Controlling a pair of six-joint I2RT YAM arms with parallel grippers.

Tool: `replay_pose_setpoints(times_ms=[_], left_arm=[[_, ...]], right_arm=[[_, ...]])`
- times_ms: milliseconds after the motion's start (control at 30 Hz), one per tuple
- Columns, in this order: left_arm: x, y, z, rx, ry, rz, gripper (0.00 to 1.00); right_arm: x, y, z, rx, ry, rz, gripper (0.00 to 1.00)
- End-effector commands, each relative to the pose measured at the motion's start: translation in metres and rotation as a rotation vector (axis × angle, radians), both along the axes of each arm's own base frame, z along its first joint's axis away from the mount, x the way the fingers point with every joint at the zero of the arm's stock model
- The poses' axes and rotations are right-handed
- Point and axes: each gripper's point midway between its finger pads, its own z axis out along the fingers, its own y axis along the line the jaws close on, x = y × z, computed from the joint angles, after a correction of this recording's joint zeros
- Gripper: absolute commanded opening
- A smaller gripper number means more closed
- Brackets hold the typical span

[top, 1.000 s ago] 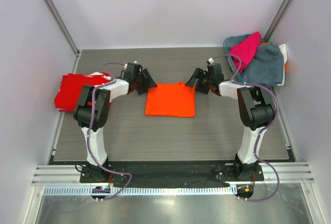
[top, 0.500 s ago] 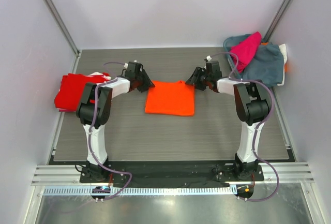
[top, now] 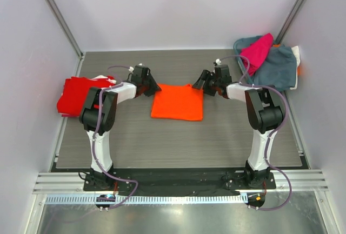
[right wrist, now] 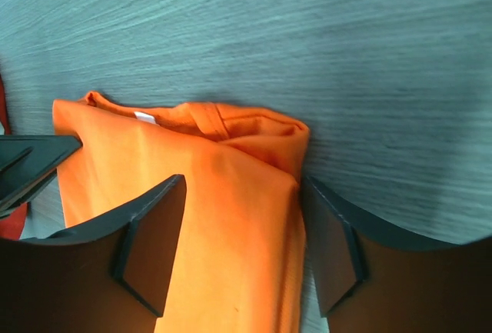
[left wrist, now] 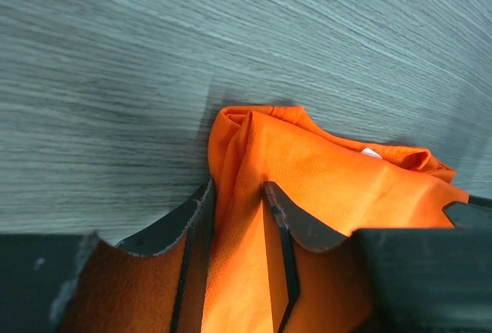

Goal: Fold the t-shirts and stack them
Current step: Neatly place the folded tshirt to the corner

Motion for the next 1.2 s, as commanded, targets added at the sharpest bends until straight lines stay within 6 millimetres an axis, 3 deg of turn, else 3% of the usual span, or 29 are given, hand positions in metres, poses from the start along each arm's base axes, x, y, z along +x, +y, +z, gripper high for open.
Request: replay_pose_setpoints(times_ms=[0,200,367,500,567,600,633,700,733,900,933,1033,1167], left_arm=[[-0.026,0.020,-0.028,0.096,0.102,0.027,0.33],[-0.025,0.015,-0.027,0.074,0.099,0.028,0.31],[-0.023,0.007,-0.029,0.075,0.100,0.031,0.27],[-0.019,0.002,-0.029,0.056,0.100,0.044,0.20],[-0.018,0.001,-0.026,0.049,0.093,0.053,0.15],[-0.017,0.002,-0.024,0.048,0.086,0.056,0.08],[-0.017,0.002,-0.018,0.045,0.074,0.059,0.05],[-0.016,0.005,-0.009,0.058,0.049,0.062,0.00],[-0.017,0.006,0.003,0.054,0.027,0.058,0.00],[-0.022,0.020,0.036,0.115,-0.043,0.054,0.00],[-0.026,0.022,0.045,0.116,-0.058,0.053,0.00],[-0.036,0.029,0.057,0.125,-0.080,0.054,0.00],[-0.054,0.046,0.087,0.113,-0.117,0.068,0.00]], right_arm=[[-0.052,-0.023,-0.057,-0.099,0.214,-0.017,0.67],[-0.059,-0.010,-0.066,-0.090,0.238,0.004,0.63],[-0.048,0.000,-0.066,-0.068,0.237,0.006,0.54],[-0.039,0.016,-0.057,-0.039,0.216,0.022,0.44],[-0.036,0.022,-0.051,-0.029,0.206,0.029,0.33],[-0.034,0.024,-0.044,-0.022,0.191,0.034,0.29],[-0.033,0.025,-0.039,-0.013,0.184,0.035,0.15],[-0.032,0.025,-0.031,-0.013,0.165,0.034,0.06],[-0.026,0.027,-0.014,0.002,0.116,0.035,0.01],[-0.040,0.033,0.022,0.075,0.039,0.053,0.01],[-0.042,0.036,0.040,0.095,-0.001,0.061,0.01],[-0.060,0.049,0.051,0.090,-0.037,0.098,0.01],[-0.075,0.063,0.088,0.111,-0.124,0.144,0.01]])
